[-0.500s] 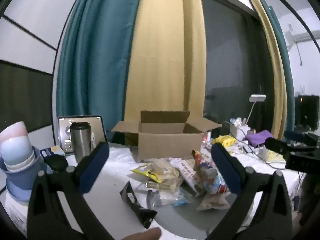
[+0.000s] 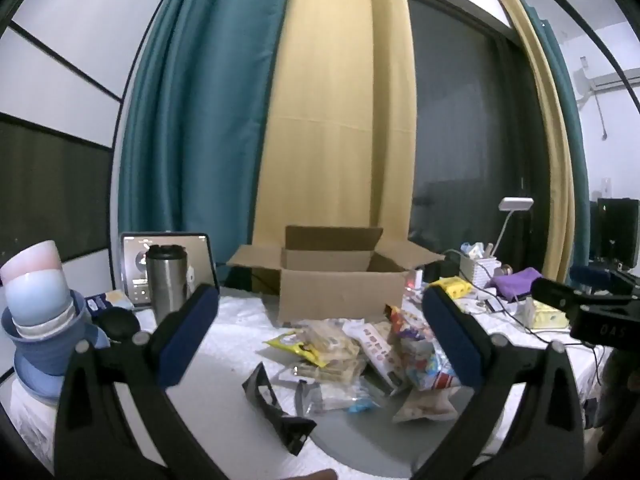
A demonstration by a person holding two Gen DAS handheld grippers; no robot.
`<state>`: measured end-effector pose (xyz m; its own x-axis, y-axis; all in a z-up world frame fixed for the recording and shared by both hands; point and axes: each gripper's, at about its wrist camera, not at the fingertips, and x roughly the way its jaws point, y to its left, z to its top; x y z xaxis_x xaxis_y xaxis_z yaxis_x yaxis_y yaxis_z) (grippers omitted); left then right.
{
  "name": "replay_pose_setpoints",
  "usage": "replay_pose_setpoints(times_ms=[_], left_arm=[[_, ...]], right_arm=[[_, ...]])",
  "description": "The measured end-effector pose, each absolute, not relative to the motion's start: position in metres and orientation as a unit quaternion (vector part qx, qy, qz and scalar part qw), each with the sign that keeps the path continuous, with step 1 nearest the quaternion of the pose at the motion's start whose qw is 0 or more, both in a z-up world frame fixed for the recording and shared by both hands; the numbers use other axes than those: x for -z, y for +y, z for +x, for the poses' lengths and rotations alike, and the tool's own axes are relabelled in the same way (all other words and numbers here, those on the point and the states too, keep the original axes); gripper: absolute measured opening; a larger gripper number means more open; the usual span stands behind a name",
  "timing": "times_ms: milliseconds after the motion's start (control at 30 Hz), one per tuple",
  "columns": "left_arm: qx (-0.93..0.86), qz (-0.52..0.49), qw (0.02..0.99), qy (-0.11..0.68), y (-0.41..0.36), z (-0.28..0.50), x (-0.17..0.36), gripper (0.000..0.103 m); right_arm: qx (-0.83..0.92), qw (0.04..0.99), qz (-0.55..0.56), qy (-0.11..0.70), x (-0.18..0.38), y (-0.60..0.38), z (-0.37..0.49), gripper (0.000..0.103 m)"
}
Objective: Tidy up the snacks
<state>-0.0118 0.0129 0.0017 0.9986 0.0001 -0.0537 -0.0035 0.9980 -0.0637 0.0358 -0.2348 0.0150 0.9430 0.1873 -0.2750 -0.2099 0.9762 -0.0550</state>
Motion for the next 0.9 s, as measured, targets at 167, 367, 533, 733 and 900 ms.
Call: replay_pose_setpoints(times_ms=[167,367,533,733,900], left_arm=[[-0.001,-0.033,0.999,0.028,0.0099,-0.0136,-0.0065,0.103],[0.001,-0.034,0.999,0.027,0.0072,-0.0171,-0.008,0.103],[0.003,-0.034,0.999,0.028,0.0071,-0.0177,-0.0066,0.103],[0.004,-0.034,0.999,0.028,0.0064,-0.0179,-0.0065,0.103],[0.003,-0.034,0.999,0.028,0.0051,-0.0182,-0.0052,0.103]], right_arm=[[-0.102,0.985,-0.041,0.136,-0.0146,-0.2359,0.0358,0.094],[-0.101,0.985,-0.041,0.136,-0.0143,-0.235,0.0357,0.094],[-0.101,0.984,-0.04,0.138,-0.0151,-0.2353,0.0345,0.094],[-0.101,0.984,-0.04,0.139,-0.0145,-0.2349,0.0351,0.094],[-0.1,0.984,-0.04,0.139,-0.0143,-0.2348,0.035,0.094]])
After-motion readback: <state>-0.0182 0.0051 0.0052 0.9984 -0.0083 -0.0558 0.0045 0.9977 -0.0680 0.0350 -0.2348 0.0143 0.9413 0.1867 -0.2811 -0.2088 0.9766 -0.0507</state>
